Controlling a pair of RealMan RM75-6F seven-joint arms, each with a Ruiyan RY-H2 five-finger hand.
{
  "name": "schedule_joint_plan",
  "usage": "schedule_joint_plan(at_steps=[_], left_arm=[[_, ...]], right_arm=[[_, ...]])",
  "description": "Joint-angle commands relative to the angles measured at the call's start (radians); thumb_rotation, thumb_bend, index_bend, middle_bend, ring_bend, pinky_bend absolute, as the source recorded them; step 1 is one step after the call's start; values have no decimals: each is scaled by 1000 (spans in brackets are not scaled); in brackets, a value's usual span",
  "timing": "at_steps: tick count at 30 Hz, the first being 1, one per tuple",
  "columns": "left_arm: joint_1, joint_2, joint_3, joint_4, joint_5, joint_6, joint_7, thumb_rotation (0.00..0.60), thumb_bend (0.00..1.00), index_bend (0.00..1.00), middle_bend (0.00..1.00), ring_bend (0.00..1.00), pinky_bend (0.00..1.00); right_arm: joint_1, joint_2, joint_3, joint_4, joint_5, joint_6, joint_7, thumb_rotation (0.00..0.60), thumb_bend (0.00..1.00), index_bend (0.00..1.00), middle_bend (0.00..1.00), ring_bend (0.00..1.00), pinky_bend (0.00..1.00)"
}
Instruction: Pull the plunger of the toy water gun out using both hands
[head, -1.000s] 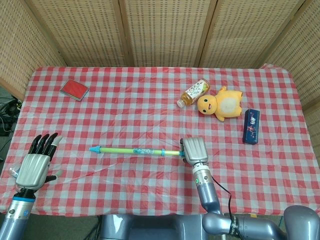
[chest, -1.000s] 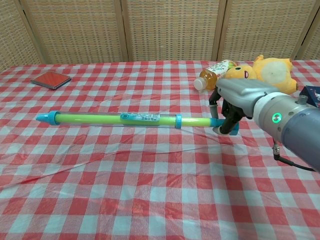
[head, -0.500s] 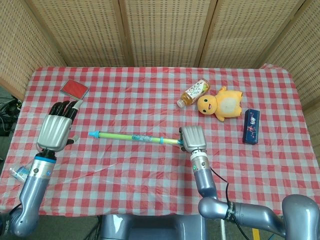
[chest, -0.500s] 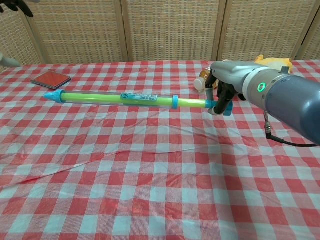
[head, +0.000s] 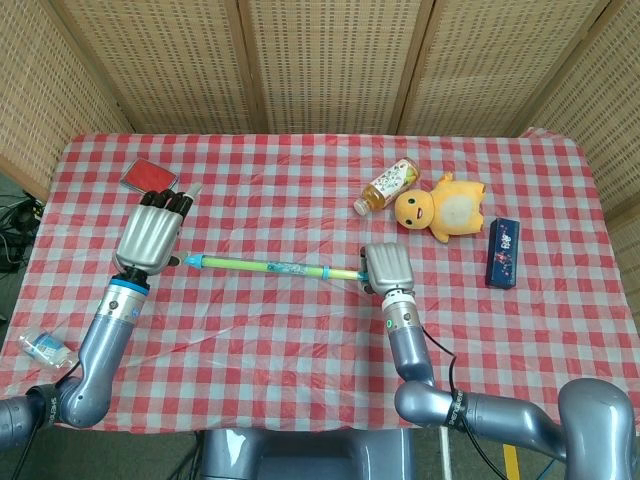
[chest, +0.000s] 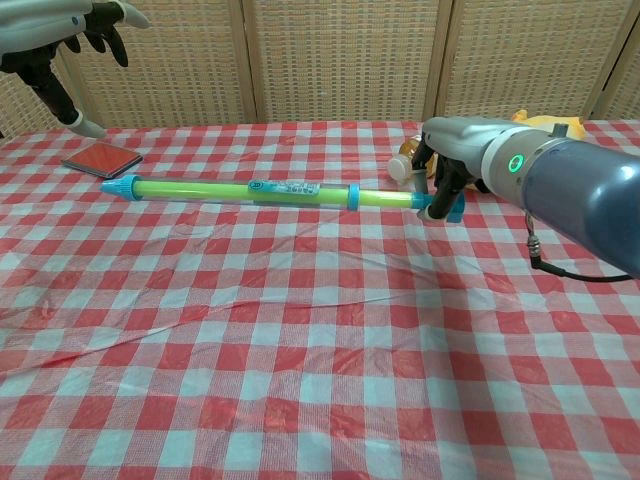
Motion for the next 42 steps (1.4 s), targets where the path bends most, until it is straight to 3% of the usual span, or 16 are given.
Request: schedule_joint_plan(at_steps=[1, 4, 7, 11, 15, 18, 24, 31, 35, 42], left_arm=[[-25, -9, 10, 13, -29, -13, 15, 600, 130, 64, 107, 125, 169], [-41, -9, 23, 8, -52, -17, 27, 600, 134, 59, 10, 17, 59], [-55, -5, 35, -5, -73, -21, 33, 600, 175, 53, 43, 16, 46], [-76, 2, 50, -21, -110, -34, 38, 600, 243, 57, 313, 227, 261], [-95, 11, 62, -31, -129, -43, 26, 600, 250, 66, 570, 442, 448], [-103, 18, 68, -38, -138, -47, 9, 600, 250, 101, 704, 561, 544], [-125, 37, 76, -54, -184, -71, -21, 600, 260, 223, 853, 708, 652], [-164, 78, 86, -103, -303, -133, -49, 600, 277, 301, 910, 768, 696], [-187, 83, 102, -109, -337, -122, -37, 600, 278, 289, 910, 768, 697], [-217, 77, 128, -116, -376, -93, -38, 600, 276, 359, 910, 768, 696]], right_arm=[[6, 3, -3, 3, 3, 1, 6, 600, 501, 772, 1000, 1000, 793], [12, 7, -7, 4, 8, 3, 15, 600, 501, 776, 1000, 1000, 793], [16, 11, -13, 4, 12, 4, 24, 600, 501, 781, 1000, 1000, 793], [20, 15, -24, 4, 10, 8, 38, 600, 500, 784, 1000, 1000, 793], [23, 19, -33, 0, 10, 14, 49, 600, 501, 786, 1000, 1000, 793], [25, 23, -38, -2, 12, 18, 54, 600, 501, 787, 1000, 1000, 793], [29, 30, -46, -2, 17, 20, 65, 600, 501, 787, 1000, 1000, 793], [31, 35, -55, 4, 24, 15, 80, 600, 501, 790, 1000, 1000, 793], [32, 39, -60, 3, 24, 17, 88, 600, 502, 794, 1000, 1000, 793], [29, 48, -66, -6, 23, 20, 108, 600, 501, 795, 1000, 1000, 793]])
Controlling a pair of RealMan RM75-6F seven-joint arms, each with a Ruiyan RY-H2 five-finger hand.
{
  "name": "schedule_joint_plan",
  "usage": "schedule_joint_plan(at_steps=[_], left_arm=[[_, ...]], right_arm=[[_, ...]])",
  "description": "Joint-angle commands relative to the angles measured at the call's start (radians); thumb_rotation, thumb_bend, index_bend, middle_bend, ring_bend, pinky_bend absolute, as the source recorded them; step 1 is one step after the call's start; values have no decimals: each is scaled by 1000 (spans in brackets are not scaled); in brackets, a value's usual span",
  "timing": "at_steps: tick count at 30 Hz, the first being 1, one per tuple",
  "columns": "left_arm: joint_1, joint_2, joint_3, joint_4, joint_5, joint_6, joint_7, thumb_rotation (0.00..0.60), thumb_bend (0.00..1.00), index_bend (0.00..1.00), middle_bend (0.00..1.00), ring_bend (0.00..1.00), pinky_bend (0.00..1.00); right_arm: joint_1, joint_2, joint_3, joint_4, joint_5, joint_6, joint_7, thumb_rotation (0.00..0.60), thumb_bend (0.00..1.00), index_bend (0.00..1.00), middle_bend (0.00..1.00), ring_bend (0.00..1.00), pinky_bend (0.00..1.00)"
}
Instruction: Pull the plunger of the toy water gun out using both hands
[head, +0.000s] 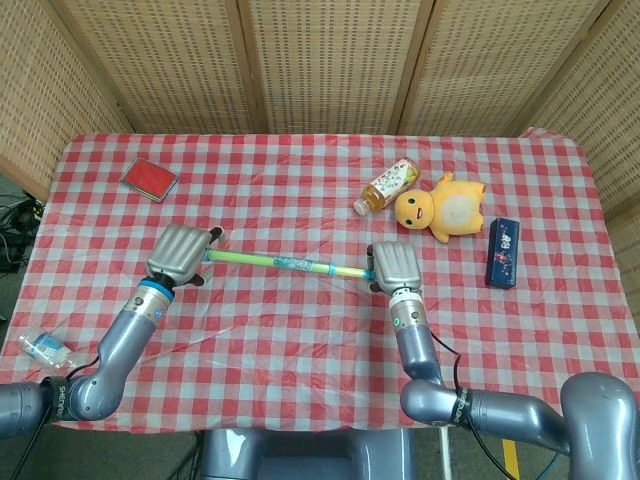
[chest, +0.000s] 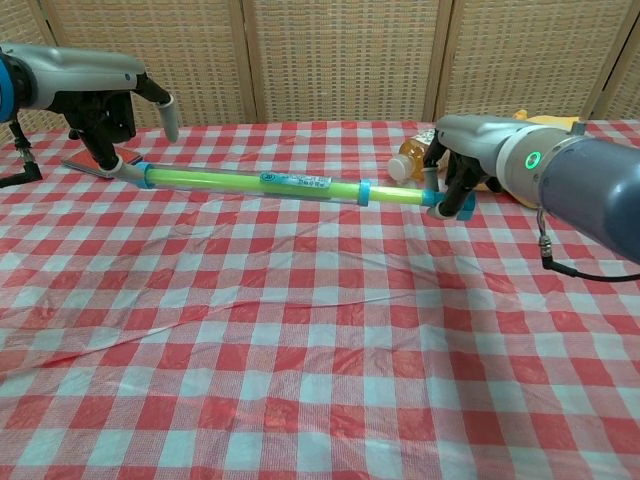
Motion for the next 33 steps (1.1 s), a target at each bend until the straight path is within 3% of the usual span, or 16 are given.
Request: schedule_joint_plan(at_steps=[1, 33], left_arm=[[-10, -7, 9, 2, -7, 14, 2, 600, 277, 365, 910, 768, 696], [-70, -143, 53, 102, -47, 153, 42, 600, 273, 411, 910, 768, 696]], right_arm=[[0, 3, -2, -5, -1, 2, 5, 600, 501, 794, 1000, 1000, 793], [-8, 44, -17, -49, 4, 0, 59, 600, 501, 795, 1000, 1000, 793]])
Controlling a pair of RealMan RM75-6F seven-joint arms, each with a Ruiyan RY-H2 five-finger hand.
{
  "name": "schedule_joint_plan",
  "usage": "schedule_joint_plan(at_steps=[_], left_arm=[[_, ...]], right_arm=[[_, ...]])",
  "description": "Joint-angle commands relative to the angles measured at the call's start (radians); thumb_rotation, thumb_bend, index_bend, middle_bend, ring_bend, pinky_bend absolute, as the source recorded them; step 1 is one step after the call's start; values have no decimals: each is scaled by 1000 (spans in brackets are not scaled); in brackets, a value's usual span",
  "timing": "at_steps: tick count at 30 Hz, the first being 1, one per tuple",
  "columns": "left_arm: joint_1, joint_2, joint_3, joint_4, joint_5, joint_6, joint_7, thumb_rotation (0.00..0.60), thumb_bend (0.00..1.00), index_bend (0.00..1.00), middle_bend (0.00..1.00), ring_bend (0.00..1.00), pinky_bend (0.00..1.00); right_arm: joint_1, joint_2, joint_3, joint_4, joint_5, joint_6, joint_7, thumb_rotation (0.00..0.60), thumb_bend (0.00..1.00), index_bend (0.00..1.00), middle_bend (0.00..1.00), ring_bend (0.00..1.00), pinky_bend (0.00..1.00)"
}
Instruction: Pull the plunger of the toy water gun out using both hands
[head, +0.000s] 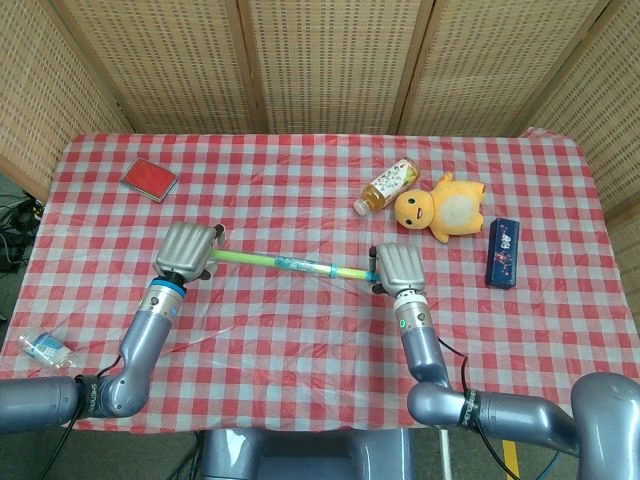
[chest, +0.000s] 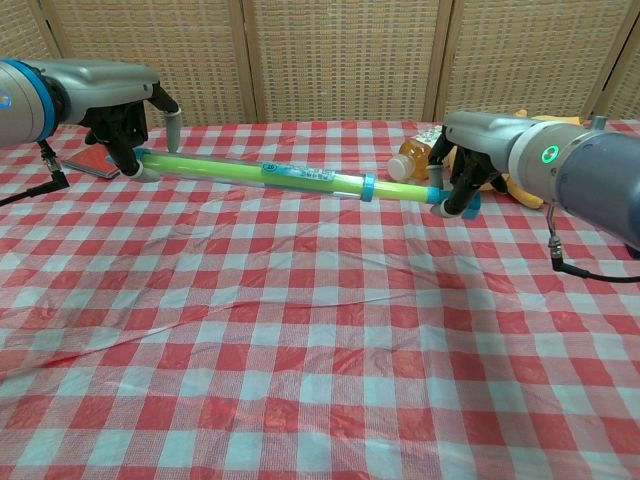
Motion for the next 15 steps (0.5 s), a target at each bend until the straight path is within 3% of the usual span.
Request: schedule_joint_plan(at_steps=[1, 7, 12, 15], left_arm=[[-4, -12, 4, 9, -9, -1, 8, 600, 274, 411, 910, 768, 696], [-9, -29, 6, 25, -16, 0, 13, 600, 277, 448, 910, 768, 696], [-9, -34, 3, 22, -8, 10, 12, 600, 501, 565, 912, 770, 696], [-7, -31, 4, 15, -6, 16, 14, 600, 523, 586, 916, 773, 696]], right_arm=[[0, 3, 0, -2, 1, -1, 3, 600, 501, 794, 1000, 1000, 793], [0, 8, -4, -3, 5, -3, 8, 600, 501, 794, 1000, 1000, 793], [0, 10, -7, -2, 5, -3, 12, 600, 500, 794, 1000, 1000, 793], [0, 13, -9, -1, 7, -3, 13, 600, 500, 794, 1000, 1000, 793]])
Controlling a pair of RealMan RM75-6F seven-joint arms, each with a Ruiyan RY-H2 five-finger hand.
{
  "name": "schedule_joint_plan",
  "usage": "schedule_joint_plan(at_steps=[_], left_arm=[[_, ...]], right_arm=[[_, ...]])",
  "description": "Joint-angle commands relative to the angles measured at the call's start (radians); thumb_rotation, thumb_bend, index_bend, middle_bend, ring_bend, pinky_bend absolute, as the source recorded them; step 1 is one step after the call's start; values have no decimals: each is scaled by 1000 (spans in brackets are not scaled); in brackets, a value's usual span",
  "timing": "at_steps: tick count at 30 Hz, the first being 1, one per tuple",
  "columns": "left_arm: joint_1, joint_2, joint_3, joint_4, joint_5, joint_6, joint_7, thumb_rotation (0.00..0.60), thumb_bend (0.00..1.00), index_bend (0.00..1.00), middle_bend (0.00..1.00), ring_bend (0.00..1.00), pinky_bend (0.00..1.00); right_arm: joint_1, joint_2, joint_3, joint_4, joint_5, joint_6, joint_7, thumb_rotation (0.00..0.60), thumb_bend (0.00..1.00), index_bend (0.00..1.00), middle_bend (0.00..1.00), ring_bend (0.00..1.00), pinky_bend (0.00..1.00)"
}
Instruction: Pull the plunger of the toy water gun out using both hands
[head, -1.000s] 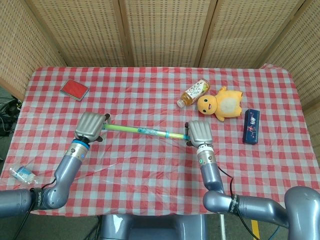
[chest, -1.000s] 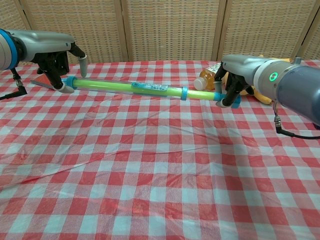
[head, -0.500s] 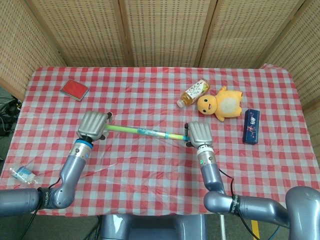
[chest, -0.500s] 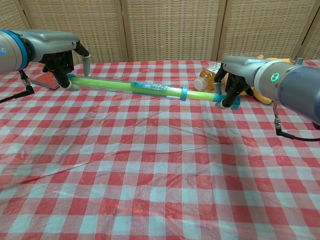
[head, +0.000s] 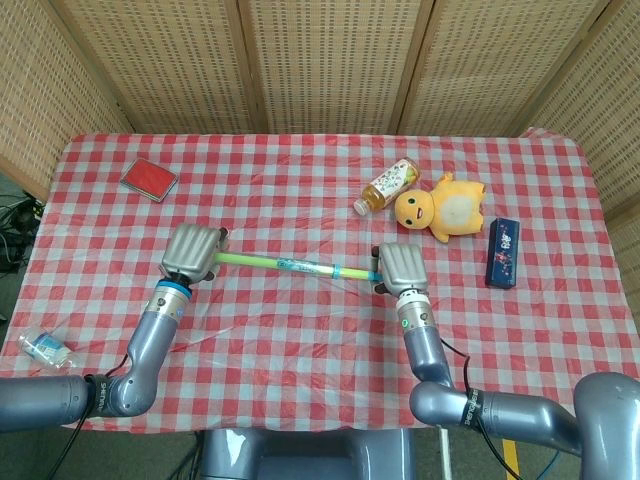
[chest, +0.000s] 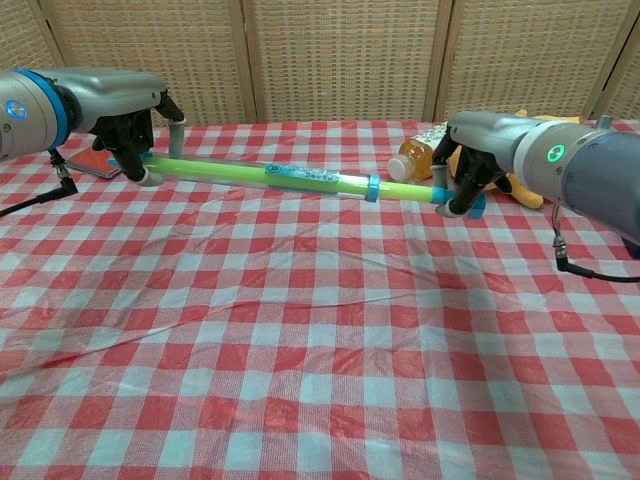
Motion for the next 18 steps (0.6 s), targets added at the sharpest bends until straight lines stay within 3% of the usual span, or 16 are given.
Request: schedule_joint_plan(at_steps=[1, 18], left_arm=[[2, 4, 1, -6, 1, 3, 0, 600, 523, 588, 916, 773, 696], [92, 75, 71, -76, 89, 19, -72, 600, 522, 597, 916, 774, 697]], right_arm=[[0, 2, 0, 2, 1, 0, 0, 600, 500, 794, 1000, 1000, 793], [-19, 37, -9, 48, 1, 8, 11, 600, 501, 795, 1000, 1000, 793]])
